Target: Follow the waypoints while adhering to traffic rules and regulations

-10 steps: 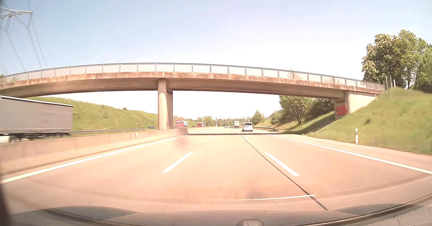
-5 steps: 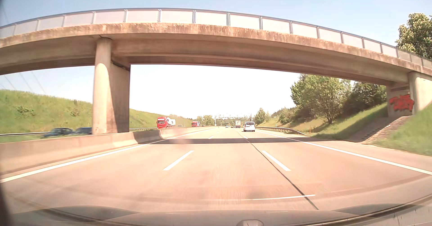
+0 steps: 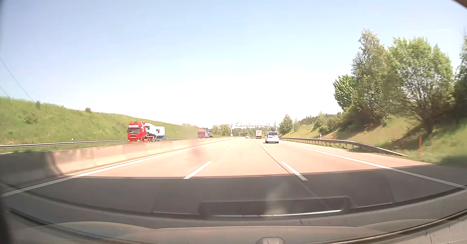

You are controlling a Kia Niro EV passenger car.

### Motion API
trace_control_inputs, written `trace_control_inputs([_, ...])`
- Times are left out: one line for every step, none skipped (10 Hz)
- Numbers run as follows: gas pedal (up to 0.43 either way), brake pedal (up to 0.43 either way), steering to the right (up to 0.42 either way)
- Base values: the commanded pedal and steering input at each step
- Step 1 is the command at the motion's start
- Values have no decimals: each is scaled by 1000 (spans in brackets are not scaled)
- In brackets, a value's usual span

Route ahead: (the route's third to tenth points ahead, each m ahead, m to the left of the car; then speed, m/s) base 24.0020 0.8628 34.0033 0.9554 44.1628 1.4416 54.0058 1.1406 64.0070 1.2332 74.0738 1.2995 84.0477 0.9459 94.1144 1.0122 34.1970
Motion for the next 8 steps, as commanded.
trace_control_inputs([331, 0, -2])
trace_control_inputs([331, 0, -2])
trace_control_inputs([331, 0, -2])
trace_control_inputs([331, 0, -3])
trace_control_inputs([331, 0, -3])
trace_control_inputs([331, 0, -3])
trace_control_inputs([331, 0, -2])
trace_control_inputs([331, 0, -2])
